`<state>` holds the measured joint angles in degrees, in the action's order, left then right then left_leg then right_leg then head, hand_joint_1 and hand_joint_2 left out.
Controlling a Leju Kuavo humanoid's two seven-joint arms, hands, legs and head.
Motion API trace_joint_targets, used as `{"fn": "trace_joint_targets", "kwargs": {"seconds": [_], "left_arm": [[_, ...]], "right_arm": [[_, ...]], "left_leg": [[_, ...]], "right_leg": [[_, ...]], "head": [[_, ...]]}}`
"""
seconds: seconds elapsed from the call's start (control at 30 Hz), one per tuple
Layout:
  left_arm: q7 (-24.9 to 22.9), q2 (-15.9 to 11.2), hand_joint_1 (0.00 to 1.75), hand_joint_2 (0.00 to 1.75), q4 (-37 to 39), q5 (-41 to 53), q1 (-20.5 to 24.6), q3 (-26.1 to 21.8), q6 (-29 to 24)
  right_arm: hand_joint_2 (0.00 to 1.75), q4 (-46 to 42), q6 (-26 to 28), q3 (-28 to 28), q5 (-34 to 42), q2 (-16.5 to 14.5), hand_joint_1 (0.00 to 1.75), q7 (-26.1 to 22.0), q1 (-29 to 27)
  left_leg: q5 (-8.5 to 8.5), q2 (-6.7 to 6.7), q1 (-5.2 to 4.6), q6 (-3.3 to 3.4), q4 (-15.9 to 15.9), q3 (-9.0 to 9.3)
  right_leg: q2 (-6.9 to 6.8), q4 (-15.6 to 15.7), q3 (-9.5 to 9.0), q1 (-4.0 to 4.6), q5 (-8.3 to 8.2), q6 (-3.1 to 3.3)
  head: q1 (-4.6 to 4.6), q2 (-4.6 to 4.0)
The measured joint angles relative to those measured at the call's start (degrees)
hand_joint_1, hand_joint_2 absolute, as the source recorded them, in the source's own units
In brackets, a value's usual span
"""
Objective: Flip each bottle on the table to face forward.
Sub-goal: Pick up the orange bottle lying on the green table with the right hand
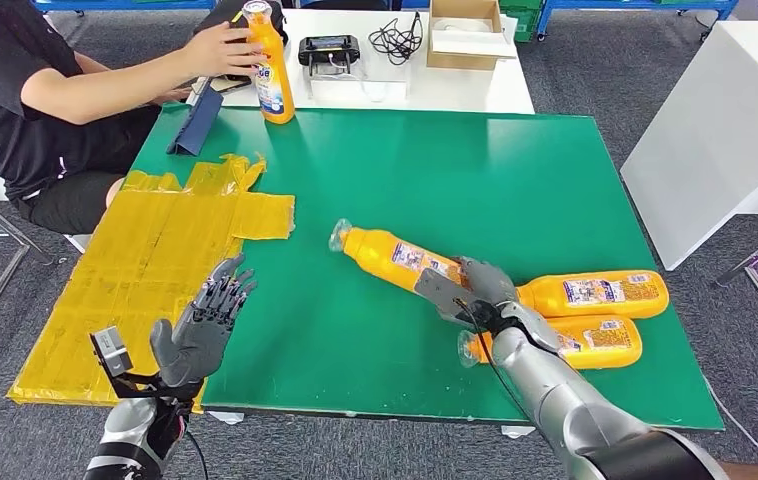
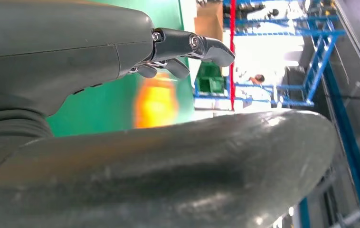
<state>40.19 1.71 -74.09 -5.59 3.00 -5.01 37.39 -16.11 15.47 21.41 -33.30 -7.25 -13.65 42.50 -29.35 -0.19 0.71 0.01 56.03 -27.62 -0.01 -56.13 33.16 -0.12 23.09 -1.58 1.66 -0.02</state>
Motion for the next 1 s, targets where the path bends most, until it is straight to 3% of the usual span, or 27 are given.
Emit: {"fn": "trace_joint_targets", "kwargs": {"seconds": [0.07,0.13,0.27,0.43,0.7,1.0], "left_arm": [[-0.07,0.03,0.0,0.0,0.25,0.36,-0.03,0.0,-1.05],[-0.1,0.05,0.0,0.0,0.47,0.5,-0.03,0.01,-1.5],[-0.27,0.14,0.0,1.75,0.69,0.55,-0.03,0.15,-2.24],[-4.42,0.6,0.0,1.75,0.69,-2.27,-0.03,0.83,-4.33],[-8.59,1.84,0.0,1.75,1.16,-7.5,0.16,1.36,-6.72],[-10.15,3.05,0.0,1.75,-2.09,-11.01,-2.25,1.94,-8.83]], "right_arm": [[1.75,-0.87,1.75,-4.26,3.71,-0.27,1.75,-5.53,-0.69],[1.75,-1.51,1.94,-7.55,5.34,-0.4,1.75,-7.79,-0.88],[1.75,-2.66,1.77,-11.86,6.98,-0.57,1.75,-10.43,-1.55],[1.75,-5.1,-0.39,-16.41,9.54,-1.35,1.75,-15.03,-1.83],[1.75,-7.36,-3.32,-18.24,6.02,-3.26,1.75,-15.15,-1.84],[1.75,-11.06,-10.29,-14.42,2.65,-8.9,1.75,-14.55,-3.07]], "left_leg": [[0.0,-0.01,0.0,0.0,0.0,-0.04],[0.0,0.0,0.0,0.0,0.0,-0.04],[0.0,0.0,-0.01,0.0,0.0,-0.08],[0.0,0.0,-0.02,0.0,0.0,-0.12],[0.0,0.03,0.0,0.0,0.0,-0.13],[0.0,0.1,0.08,-0.01,0.0,-0.25]], "right_leg": [[-0.01,0.0,0.02,0.0,0.0,0.0],[-0.01,-0.01,0.03,0.0,0.0,0.0],[0.0,0.0,0.06,-0.01,0.0,0.0],[0.0,0.01,0.1,-0.02,0.0,0.0],[0.02,-0.01,0.14,-0.01,0.0,0.0],[0.06,-0.03,0.26,0.04,0.0,0.0]], "head": [[0.02,0.0],[0.01,0.0],[0.0,0.0],[0.01,0.0],[0.01,0.0],[0.0,0.0]]}}
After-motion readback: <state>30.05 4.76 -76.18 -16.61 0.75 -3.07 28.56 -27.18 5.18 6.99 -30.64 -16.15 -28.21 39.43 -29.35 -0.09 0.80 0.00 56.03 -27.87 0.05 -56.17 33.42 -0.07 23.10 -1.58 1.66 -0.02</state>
